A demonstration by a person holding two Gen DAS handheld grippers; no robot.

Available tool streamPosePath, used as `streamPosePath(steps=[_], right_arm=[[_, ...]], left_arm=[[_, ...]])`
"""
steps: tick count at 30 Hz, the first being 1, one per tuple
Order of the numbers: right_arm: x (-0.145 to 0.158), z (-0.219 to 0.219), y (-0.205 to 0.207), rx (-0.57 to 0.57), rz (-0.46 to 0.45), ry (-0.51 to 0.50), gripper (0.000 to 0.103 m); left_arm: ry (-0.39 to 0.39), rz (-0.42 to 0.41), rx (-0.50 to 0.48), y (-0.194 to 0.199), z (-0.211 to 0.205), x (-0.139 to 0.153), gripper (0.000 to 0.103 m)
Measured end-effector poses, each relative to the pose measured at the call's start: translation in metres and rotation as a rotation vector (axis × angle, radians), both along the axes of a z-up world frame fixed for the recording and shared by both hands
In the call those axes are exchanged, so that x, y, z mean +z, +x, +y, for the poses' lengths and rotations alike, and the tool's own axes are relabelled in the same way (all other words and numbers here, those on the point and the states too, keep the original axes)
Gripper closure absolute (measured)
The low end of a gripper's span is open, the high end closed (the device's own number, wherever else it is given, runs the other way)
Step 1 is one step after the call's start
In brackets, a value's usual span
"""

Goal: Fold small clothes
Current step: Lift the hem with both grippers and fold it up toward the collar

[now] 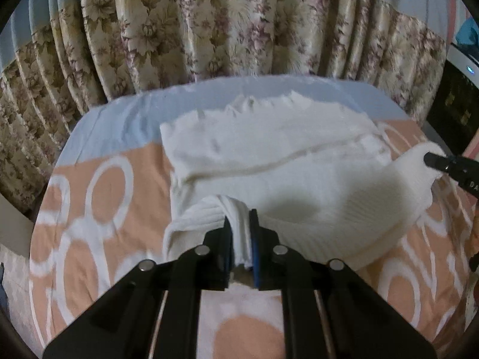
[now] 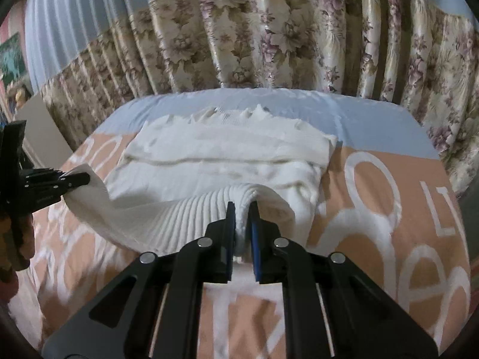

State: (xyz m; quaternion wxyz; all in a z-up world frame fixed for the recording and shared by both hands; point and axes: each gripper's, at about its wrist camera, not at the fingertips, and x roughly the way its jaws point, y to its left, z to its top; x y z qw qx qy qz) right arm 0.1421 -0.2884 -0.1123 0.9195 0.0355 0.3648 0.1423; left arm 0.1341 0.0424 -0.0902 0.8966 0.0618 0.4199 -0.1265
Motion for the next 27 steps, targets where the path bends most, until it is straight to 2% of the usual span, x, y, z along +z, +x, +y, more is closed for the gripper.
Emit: streamPosePath(steps=[2, 9, 12, 14, 16, 19, 20, 21, 22, 24, 27], right_arm=[[0.005, -0.004, 0.029, -0.011, -0.003, 0.025, 0.093], [0.007, -0.023, 0.120, -0.086, 0.112, 0.139, 0.093], [-0.007, -0.025, 0.146, -0.093, 0.153, 0.123, 0.093], [-0.021, -0.025, 0.154, -0.090, 0.175, 0.092, 0.093], [-0.032, -0.023, 0.159, -0.085, 0.179, 0.058, 0.092], [-0.044, -0.027, 0.163, -0.105, 0.185, 0.025, 0.083], [-0.046, -0.030, 0.163, -0.117, 0.186, 0.035, 0.074], [-0.045, -0.032, 0.162, -0.119, 0.185, 0.044, 0.064], [-0.044, -0.035, 0.160, -0.116, 0.181, 0.058, 0.062], [-0.036, -0.041, 0.154, -0.089, 0.172, 0.098, 0.056], [-0.023, -0.046, 0.144, -0.108, 0.135, 0.100, 0.044]], left_arm=[[-0.019, 0.002, 0.003, 0.027, 0.002, 0.004, 0.093], [-0.098, 0.046, 0.040, 0.112, 0.009, 0.001, 0.093], [-0.095, 0.076, 0.052, 0.139, 0.009, -0.013, 0.093], [-0.090, 0.128, 0.047, 0.154, 0.009, -0.030, 0.093], [-0.068, 0.146, 0.039, 0.160, 0.009, -0.040, 0.091], [-0.075, 0.176, 0.020, 0.162, 0.014, -0.045, 0.082], [-0.079, 0.164, 0.021, 0.160, 0.018, -0.041, 0.066], [-0.064, 0.146, 0.033, 0.159, 0.020, -0.038, 0.055], [-0.038, 0.111, 0.054, 0.154, 0.024, -0.032, 0.041], [-0.047, 0.113, 0.046, 0.150, 0.026, -0.028, 0.040], [-0.054, 0.124, 0.025, 0.140, 0.022, -0.028, 0.040]])
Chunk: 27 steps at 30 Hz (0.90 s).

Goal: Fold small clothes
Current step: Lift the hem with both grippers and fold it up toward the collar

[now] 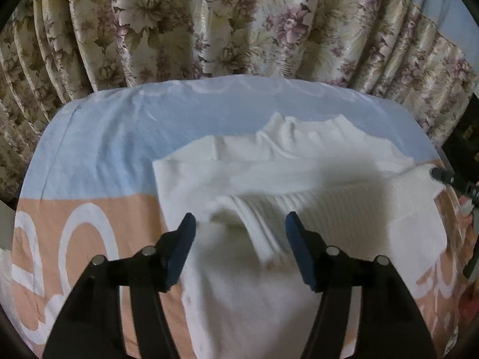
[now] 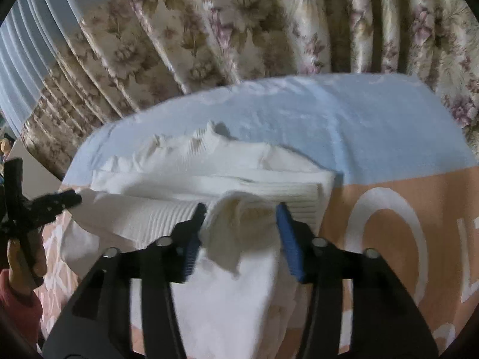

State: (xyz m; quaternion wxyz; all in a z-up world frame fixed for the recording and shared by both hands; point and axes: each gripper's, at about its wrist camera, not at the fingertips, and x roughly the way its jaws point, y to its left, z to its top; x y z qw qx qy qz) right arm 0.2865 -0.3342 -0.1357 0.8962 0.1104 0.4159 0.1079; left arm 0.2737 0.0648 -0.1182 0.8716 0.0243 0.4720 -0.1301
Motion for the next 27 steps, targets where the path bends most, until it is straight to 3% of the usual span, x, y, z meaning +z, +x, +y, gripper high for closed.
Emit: streamPosePath(steps=[3, 4, 5, 6, 8, 11, 15, 17, 19, 20, 21, 22, 23, 27], right_arm=[[-0.002, 0.008, -0.002, 0.003, 0.030, -0.010, 0.045], [-0.004, 0.011, -0.002, 0.010, 0.040, -0.008, 0.046], [-0.009, 0.016, 0.000, 0.016, 0.063, -0.014, 0.053], [-0.014, 0.021, 0.001, 0.021, 0.084, -0.020, 0.072], [-0.021, 0.028, 0.003, 0.041, 0.105, -0.024, 0.096], [-0.016, 0.037, -0.004, 0.048, 0.043, -0.071, 0.096], [-0.003, 0.021, 0.014, 0.004, 0.000, 0.009, 0.096], [-0.001, 0.015, 0.032, -0.014, -0.001, 0.053, 0.096], [-0.007, 0.013, 0.057, -0.027, 0.035, 0.087, 0.095], [-0.008, 0.011, 0.063, -0.041, 0.037, 0.090, 0.088], [-0.011, 0.008, 0.070, -0.055, 0.039, 0.093, 0.075], [-0.011, 0.006, 0.071, -0.059, 0.040, 0.097, 0.068], [-0.011, 0.003, 0.070, -0.070, 0.035, 0.093, 0.060], [-0.007, -0.009, 0.046, -0.106, -0.003, 0.024, 0.054]], left_arm=[[0.019, 0.010, -0.021, -0.007, -0.012, -0.005, 0.041], [0.016, 0.016, -0.033, -0.007, -0.017, -0.007, 0.053], [0.018, 0.024, -0.044, -0.007, -0.022, -0.010, 0.070], [0.025, 0.029, -0.045, -0.006, -0.027, -0.012, 0.078], [0.034, 0.031, -0.051, -0.005, -0.034, -0.015, 0.087], [0.046, 0.017, -0.070, -0.001, -0.036, -0.014, 0.092], [0.006, 0.003, -0.046, 0.022, -0.028, -0.005, 0.093], [-0.035, 0.014, -0.016, 0.044, -0.020, -0.003, 0.093], [-0.096, 0.078, 0.005, 0.066, -0.011, -0.008, 0.088], [-0.124, 0.095, 0.044, 0.078, -0.004, -0.010, 0.078], [-0.130, 0.091, 0.067, 0.083, 0.002, -0.009, 0.067], [-0.124, 0.078, 0.079, 0.084, 0.005, -0.007, 0.046], [-0.112, 0.050, 0.098, 0.084, 0.010, -0.001, 0.042], [-0.112, -0.009, 0.130, 0.072, 0.035, 0.018, 0.040]])
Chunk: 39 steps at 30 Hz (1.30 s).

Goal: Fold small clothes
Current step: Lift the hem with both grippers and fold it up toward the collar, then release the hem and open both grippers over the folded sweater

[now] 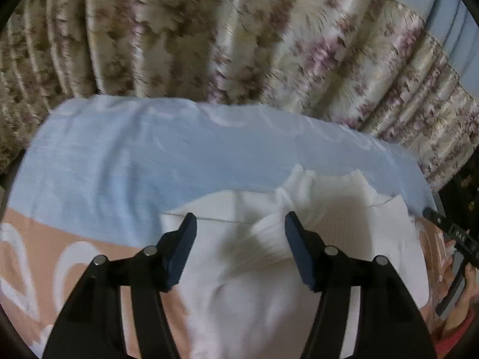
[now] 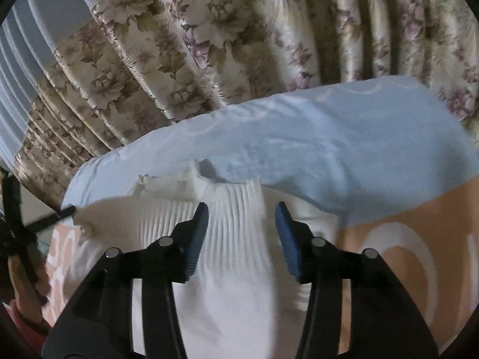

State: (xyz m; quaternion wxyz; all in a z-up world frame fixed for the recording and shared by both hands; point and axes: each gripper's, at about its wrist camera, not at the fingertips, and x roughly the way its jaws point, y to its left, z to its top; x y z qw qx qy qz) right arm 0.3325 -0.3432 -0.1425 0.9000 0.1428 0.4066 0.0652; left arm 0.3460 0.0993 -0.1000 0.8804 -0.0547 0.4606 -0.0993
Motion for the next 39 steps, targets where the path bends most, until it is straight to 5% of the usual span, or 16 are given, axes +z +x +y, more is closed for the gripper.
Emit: streamPosePath(steps=[6, 9, 13, 16, 20, 24, 28, 30, 31, 33, 34, 39], right_arm=[[-0.015, 0.002, -0.032, 0.029, 0.029, -0.092, 0.054], [-0.023, 0.007, -0.040, 0.047, 0.037, -0.104, 0.054], [-0.031, 0.010, -0.033, 0.047, 0.054, -0.090, 0.054], [-0.032, 0.017, -0.027, 0.057, 0.063, -0.128, 0.054], [-0.032, 0.020, -0.026, 0.062, 0.053, -0.160, 0.054], [-0.030, 0.010, -0.032, 0.045, 0.041, -0.158, 0.054], [-0.027, 0.006, -0.042, 0.041, 0.026, -0.117, 0.054], [-0.029, 0.005, -0.044, 0.044, 0.027, -0.076, 0.054], [-0.031, 0.005, -0.043, 0.047, 0.036, -0.065, 0.056], [-0.037, 0.008, -0.040, 0.054, 0.051, -0.071, 0.087], [-0.036, 0.011, -0.041, 0.062, 0.039, -0.077, 0.092], [-0.028, 0.015, -0.043, 0.040, -0.005, -0.194, 0.096]], left_arm=[[0.073, 0.009, 0.045, -0.028, 0.019, -0.004, 0.031], [0.172, 0.008, 0.031, -0.044, 0.007, -0.019, 0.031], [0.201, 0.002, 0.021, -0.029, -0.011, -0.032, 0.032], [0.269, 0.035, 0.005, -0.004, -0.027, -0.045, 0.052], [0.359, 0.015, 0.058, 0.016, -0.026, -0.048, 0.055], [0.287, 0.002, 0.133, 0.001, 0.002, -0.031, 0.055], [0.267, -0.002, 0.065, -0.041, -0.010, -0.024, 0.036], [0.282, -0.015, 0.018, -0.068, -0.026, -0.026, 0.035], [0.305, -0.021, 0.004, -0.081, -0.034, -0.029, 0.035], [0.322, -0.025, 0.006, -0.091, -0.044, -0.034, 0.035], [0.321, -0.024, 0.008, -0.095, -0.045, -0.036, 0.035], [0.314, 0.017, 0.037, -0.103, -0.042, -0.052, 0.035]])
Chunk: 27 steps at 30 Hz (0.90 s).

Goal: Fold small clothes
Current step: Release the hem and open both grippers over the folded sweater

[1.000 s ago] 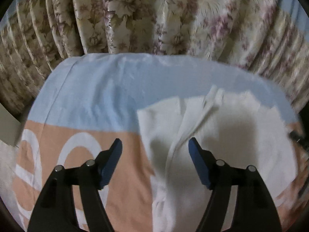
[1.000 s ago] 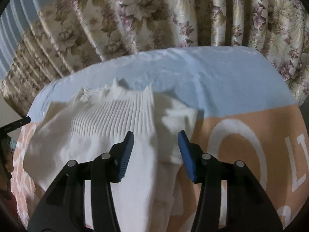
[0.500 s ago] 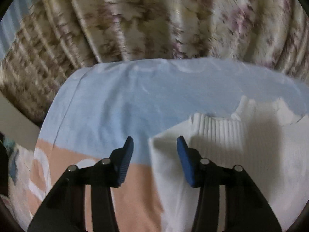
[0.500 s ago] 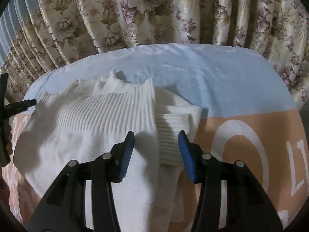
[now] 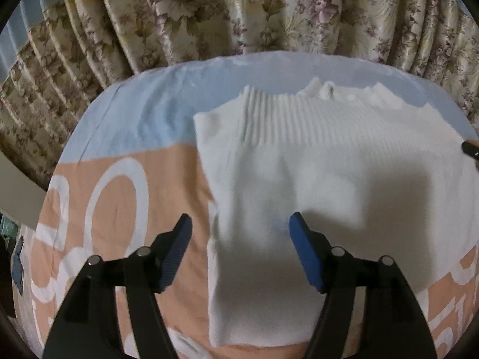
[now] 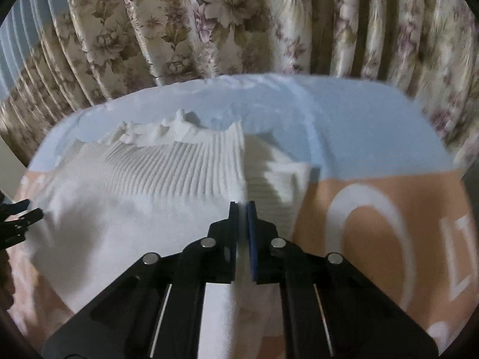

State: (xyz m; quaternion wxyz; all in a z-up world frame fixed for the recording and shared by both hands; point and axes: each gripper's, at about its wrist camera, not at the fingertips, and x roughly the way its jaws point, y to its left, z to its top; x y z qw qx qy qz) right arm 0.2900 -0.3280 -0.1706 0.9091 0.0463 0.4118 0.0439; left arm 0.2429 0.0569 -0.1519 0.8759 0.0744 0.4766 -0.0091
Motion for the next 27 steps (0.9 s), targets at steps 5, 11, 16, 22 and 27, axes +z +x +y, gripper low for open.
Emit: streamPosePath(steps=[5, 11, 16, 22, 27], right_arm=[[0.002, -0.010, -0.012, 0.022, -0.006, 0.066, 0.088], [0.003, -0.025, -0.053, -0.030, -0.001, 0.117, 0.046], [-0.017, -0.022, -0.067, -0.032, 0.052, 0.130, 0.044], [-0.018, -0.022, -0.072, -0.020, 0.025, 0.178, 0.022], [-0.022, -0.026, -0.057, -0.011, 0.038, 0.226, 0.020]], left_arm=[[0.008, -0.002, 0.022, -0.009, 0.006, 0.002, 0.033], [-0.022, 0.002, -0.009, -0.024, -0.013, 0.009, 0.017], [0.012, 0.012, -0.048, -0.029, -0.051, 0.001, 0.013], [0.015, 0.004, -0.058, -0.031, -0.078, 0.000, 0.006], [0.001, 0.041, -0.028, -0.021, -0.091, -0.006, 0.005]])
